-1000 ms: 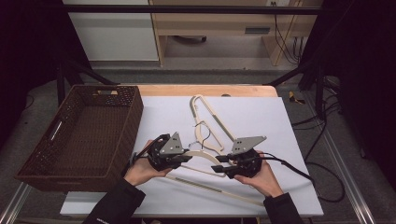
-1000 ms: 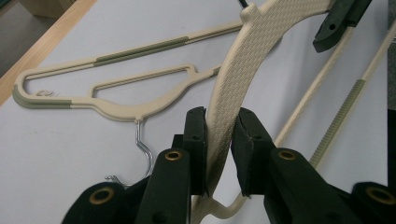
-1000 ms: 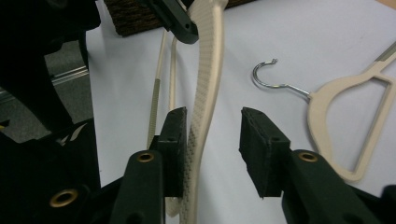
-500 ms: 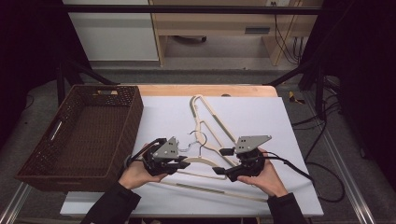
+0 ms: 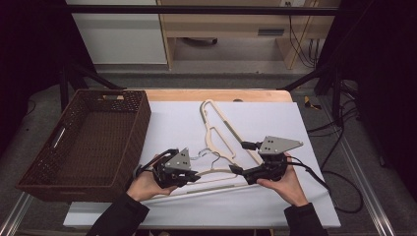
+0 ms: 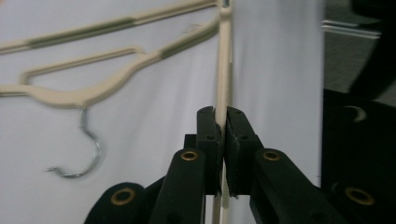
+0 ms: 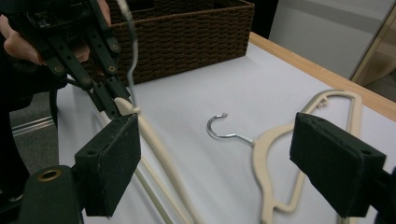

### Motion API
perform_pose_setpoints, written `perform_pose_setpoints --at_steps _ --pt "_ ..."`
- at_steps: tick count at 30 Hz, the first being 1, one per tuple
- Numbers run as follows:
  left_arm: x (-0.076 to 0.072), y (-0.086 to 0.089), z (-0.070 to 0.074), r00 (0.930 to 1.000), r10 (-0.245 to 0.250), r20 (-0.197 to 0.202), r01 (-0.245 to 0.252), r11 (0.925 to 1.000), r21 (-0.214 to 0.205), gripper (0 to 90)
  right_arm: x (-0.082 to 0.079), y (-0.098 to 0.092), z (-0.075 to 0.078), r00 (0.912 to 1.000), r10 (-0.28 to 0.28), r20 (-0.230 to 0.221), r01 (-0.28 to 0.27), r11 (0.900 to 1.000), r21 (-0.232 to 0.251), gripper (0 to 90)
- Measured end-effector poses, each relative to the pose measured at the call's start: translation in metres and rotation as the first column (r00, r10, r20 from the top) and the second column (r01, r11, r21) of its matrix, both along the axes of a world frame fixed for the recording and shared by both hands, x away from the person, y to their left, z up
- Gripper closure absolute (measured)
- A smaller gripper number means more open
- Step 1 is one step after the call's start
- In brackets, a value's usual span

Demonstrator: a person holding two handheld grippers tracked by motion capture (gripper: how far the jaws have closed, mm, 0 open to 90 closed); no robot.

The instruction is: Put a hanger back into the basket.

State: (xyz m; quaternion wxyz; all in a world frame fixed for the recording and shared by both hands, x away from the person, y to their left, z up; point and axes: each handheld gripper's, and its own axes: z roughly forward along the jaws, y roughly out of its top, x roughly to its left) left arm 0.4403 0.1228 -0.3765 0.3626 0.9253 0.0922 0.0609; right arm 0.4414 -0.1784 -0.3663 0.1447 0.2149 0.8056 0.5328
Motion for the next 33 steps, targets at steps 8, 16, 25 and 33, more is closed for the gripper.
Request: perform_pose_setpoints --at_steps 8,16,25,33 --pt "-0.007 0.001 0.007 0.9997 -0.009 -0.021 0.008 0.9995 -0.030 86.8 -0.002 -0.002 -0.004 0.9991 -0.041 -0.005 0.041 0.9985 -0.038 16.7" --pt "-0.021 0.007 0.028 0.9980 0.062 0.007 -0.061 0.9947 -0.082 87.1 -0.009 -0.023 0.001 0.9922 -0.122 -0.026 0.123 0.9924 0.013 14.2" --pt "-0.022 0.021 0.044 0.9808 0.195 0.012 -0.190 0.9673 -0.168 87.1 -0.016 -0.046 -0.004 0.9702 -0.241 -0.026 0.242 0.9699 0.029 10.7" --pt "-0.020 0.042 0.074 0.9522 0.302 0.043 -0.282 0.9243 -0.258 87.1 -0.020 -0.064 -0.013 0.9488 -0.313 -0.040 0.315 0.9477 0.051 7.9"
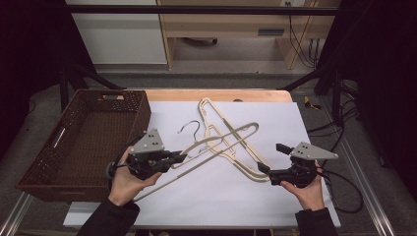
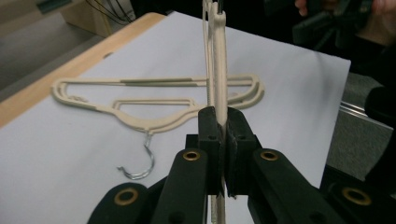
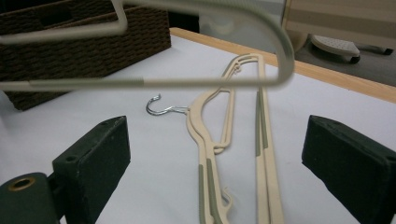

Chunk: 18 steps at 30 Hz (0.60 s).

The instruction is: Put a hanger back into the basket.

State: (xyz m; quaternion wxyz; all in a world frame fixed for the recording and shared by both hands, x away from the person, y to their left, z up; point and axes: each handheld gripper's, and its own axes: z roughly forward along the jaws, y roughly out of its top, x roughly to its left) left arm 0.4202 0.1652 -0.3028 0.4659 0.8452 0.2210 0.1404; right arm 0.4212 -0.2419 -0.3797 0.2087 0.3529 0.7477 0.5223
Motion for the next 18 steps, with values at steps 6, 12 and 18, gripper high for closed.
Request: perform_pose_setpoints --at_steps 6,12,18 --pt "0.006 0.021 0.026 0.9964 0.077 0.037 -0.076 0.9966 -0.031 87.1 0.001 0.000 -0.004 0.9999 -0.012 -0.002 0.012 0.9998 -0.016 7.2" --pt "0.024 0.058 0.045 0.9844 0.167 0.054 -0.165 0.9854 -0.040 87.0 0.001 0.002 -0.005 0.9997 -0.022 -0.005 0.022 0.9995 -0.025 6.2" --pt "0.041 0.094 0.050 0.9661 0.251 0.062 -0.249 0.9678 -0.038 87.0 0.002 0.004 -0.007 0.9996 -0.027 -0.006 0.027 0.9992 -0.028 5.6"
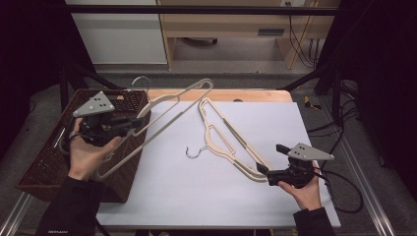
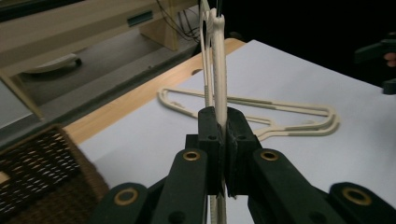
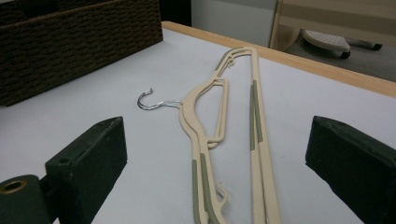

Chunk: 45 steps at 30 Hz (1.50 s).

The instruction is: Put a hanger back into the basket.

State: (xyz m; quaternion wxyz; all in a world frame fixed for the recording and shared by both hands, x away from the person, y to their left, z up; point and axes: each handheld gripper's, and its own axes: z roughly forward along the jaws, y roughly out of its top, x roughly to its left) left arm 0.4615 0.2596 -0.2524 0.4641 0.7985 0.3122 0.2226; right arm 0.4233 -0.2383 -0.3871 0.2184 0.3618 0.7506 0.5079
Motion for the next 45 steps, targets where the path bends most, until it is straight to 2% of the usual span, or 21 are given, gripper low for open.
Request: perform_pose_setpoints --at_steps 1,3,4,6,7,8,11,15,17,18,21,24,25,26,28,30,39,42,45 --pt "0.000 0.000 0.000 1.0000 0.000 0.000 0.000 1.0000 0.000 87.0 0.000 0.000 0.000 1.0000 0.000 0.000 0.000 1.0000 0.000 5.6" --pt "0.007 0.020 0.000 0.9993 0.037 0.001 -0.037 0.9993 0.003 87.0 0.001 0.000 -0.001 1.0000 -0.002 -0.008 0.002 1.0000 -0.001 5.4" --pt "0.007 0.020 0.000 0.9993 0.037 0.001 -0.037 0.9993 0.003 87.0 0.001 0.000 -0.002 1.0000 -0.003 -0.007 0.003 1.0000 -0.002 5.4" --pt "0.013 0.040 -0.002 0.9974 0.071 0.006 -0.071 0.9975 0.001 87.0 0.001 0.000 -0.002 0.9999 -0.005 -0.009 0.005 1.0000 0.001 5.4" --pt "0.013 0.040 -0.002 0.9974 0.071 0.006 -0.071 0.9975 0.001 87.0 0.001 0.000 -0.002 0.9999 -0.005 -0.009 0.005 1.0000 0.001 5.4" --pt "0.016 0.051 -0.005 0.9967 0.080 0.013 -0.080 0.9968 0.007 87.0 0.001 0.000 -0.002 0.9999 -0.004 -0.010 0.004 1.0000 -0.001 5.3" --pt "0.019 0.060 -0.008 0.9960 0.089 0.010 -0.089 0.9960 0.012 87.0 0.002 0.000 -0.003 0.9999 -0.002 -0.012 0.002 1.0000 -0.007 5.4" --pt "0.026 0.080 -0.016 0.9918 0.127 -0.004 -0.127 0.9917 0.016 87.0 0.002 0.001 -0.003 0.9999 -0.004 -0.014 0.004 1.0000 -0.009 5.4" --pt "0.027 0.082 -0.017 0.9915 0.130 -0.005 -0.130 0.9914 0.016 87.0 0.002 0.001 -0.004 0.9998 -0.005 -0.018 0.005 0.9999 -0.009 5.4" --pt "0.029 0.089 -0.021 0.9896 0.143 -0.011 -0.143 0.9894 0.025 87.0 0.003 0.001 -0.004 0.9999 -0.003 -0.016 0.003 0.9999 -0.010 5.4" --pt "0.031 0.096 -0.026 0.9876 0.156 -0.020 -0.155 0.9875 0.027 87.0 0.003 0.001 -0.004 0.9999 -0.002 -0.017 0.002 0.9999 -0.012 5.3" --pt "0.032 0.114 -0.034 0.9825 0.183 -0.035 -0.182 0.9830 0.020 87.0 0.003 0.002 -0.005 0.9998 -0.002 -0.021 0.002 0.9999 -0.013 5.3" --pt "0.032 0.114 -0.034 0.9825 0.183 -0.035 -0.182 0.9830 0.020 87.0 0.003 0.002 -0.005 0.9998 -0.002 -0.021 0.002 0.9999 -0.013 5.3" --pt "0.032 0.124 -0.037 0.9788 0.201 -0.039 -0.201 0.9796 0.010 87.0 0.004 0.002 -0.006 0.9997 0.003 -0.022 -0.003 0.9998 -0.020 5.2" --pt "0.032 0.128 -0.039 0.9768 0.209 -0.044 -0.210 0.9778 0.000 87.0 0.004 0.003 -0.006 0.9997 0.000 -0.023 0.000 0.9998 -0.019 5.2" --pt "0.031 0.139 -0.043 0.9744 0.218 -0.056 -0.218 0.9760 0.006 87.0 0.004 0.003 -0.006 0.9997 0.000 -0.025 0.000 0.9998 -0.019 5.2" --pt "0.024 0.159 -0.050 0.9725 0.217 -0.084 -0.217 0.9761 0.007 87.0 0.005 0.003 -0.007 0.9995 0.002 -0.032 -0.003 0.9998 -0.021 5.0" --pt "0.022 0.164 -0.056 0.9711 0.218 -0.097 -0.217 0.9760 0.023 87.0 0.005 0.002 -0.007 0.9995 0.001 -0.031 -0.002 0.9998 -0.020 4.9" --pt "0.022 0.168 -0.064 0.9685 0.222 -0.112 -0.222 0.9750 0.017 87.0 0.005 0.003 -0.008 0.9995 0.003 -0.032 -0.003 0.9998 -0.021 4.9"
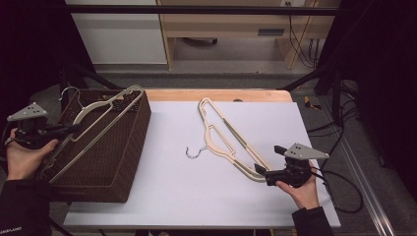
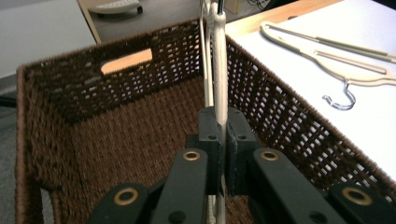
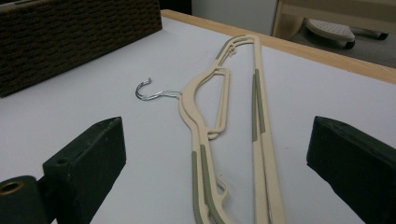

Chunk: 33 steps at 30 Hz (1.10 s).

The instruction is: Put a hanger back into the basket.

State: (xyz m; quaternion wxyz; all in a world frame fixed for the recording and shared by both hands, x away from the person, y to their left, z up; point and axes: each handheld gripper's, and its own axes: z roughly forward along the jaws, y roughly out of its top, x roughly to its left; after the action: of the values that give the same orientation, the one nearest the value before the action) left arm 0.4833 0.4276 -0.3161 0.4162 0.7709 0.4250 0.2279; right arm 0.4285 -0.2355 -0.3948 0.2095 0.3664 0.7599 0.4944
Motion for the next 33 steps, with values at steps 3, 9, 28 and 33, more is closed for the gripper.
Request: perform_pose_setpoints --at_steps 3,9,28,33 --pt "0.001 0.005 -0.009 0.9999 0.004 -0.012 -0.004 0.9999 -0.016 87.0 0.001 0.001 -0.001 1.0000 0.004 -0.002 -0.004 1.0000 -0.005 4.9" --pt "0.000 0.009 -0.024 0.9977 -0.003 -0.068 0.002 1.0000 -0.008 87.0 0.001 0.003 -0.003 0.9999 0.013 -0.011 -0.013 0.9999 -0.010 5.0" --pt "0.015 0.011 -0.059 0.9629 0.182 -0.199 -0.173 0.9829 0.064 78.9 0.003 0.008 -0.006 0.9996 0.015 -0.024 -0.015 0.9998 -0.014 5.1" --pt "0.000 0.016 -0.049 0.9706 0.208 -0.121 -0.208 0.9780 0.014 66.9 0.003 0.008 -0.006 0.9996 0.017 -0.021 -0.017 0.9997 -0.020 5.0"
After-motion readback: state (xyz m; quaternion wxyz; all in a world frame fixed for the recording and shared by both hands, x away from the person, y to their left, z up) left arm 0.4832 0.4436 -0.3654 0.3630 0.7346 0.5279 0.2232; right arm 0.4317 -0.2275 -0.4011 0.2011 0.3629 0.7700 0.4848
